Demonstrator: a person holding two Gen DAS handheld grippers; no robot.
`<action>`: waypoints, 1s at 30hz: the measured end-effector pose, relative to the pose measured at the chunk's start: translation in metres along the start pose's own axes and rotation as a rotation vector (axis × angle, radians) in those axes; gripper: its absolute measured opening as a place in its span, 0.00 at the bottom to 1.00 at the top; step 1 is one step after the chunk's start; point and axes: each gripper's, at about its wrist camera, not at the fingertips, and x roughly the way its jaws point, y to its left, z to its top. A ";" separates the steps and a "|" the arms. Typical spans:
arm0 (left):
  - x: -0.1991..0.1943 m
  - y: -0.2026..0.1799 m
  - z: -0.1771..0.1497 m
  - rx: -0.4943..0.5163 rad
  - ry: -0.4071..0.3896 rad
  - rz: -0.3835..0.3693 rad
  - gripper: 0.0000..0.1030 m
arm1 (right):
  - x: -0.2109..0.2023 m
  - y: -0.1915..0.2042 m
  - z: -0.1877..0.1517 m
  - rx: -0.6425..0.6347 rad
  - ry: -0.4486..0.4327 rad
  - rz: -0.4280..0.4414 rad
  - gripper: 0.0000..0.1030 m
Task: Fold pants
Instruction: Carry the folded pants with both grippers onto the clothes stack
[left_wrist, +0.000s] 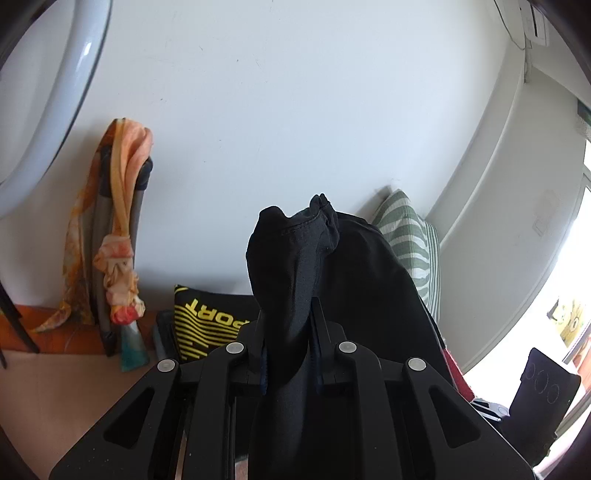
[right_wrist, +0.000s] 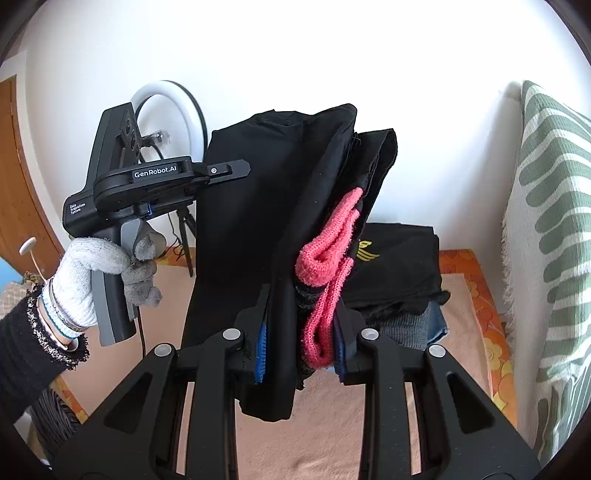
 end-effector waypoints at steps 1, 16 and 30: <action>0.010 0.000 0.005 0.012 0.004 0.009 0.15 | 0.007 -0.008 0.006 0.004 0.003 -0.002 0.28; 0.137 0.033 -0.035 0.031 0.178 0.134 0.15 | 0.113 -0.124 -0.034 0.265 0.160 0.026 0.28; 0.139 0.026 -0.018 0.148 0.167 0.369 0.55 | 0.102 -0.134 -0.039 0.366 0.140 -0.017 0.37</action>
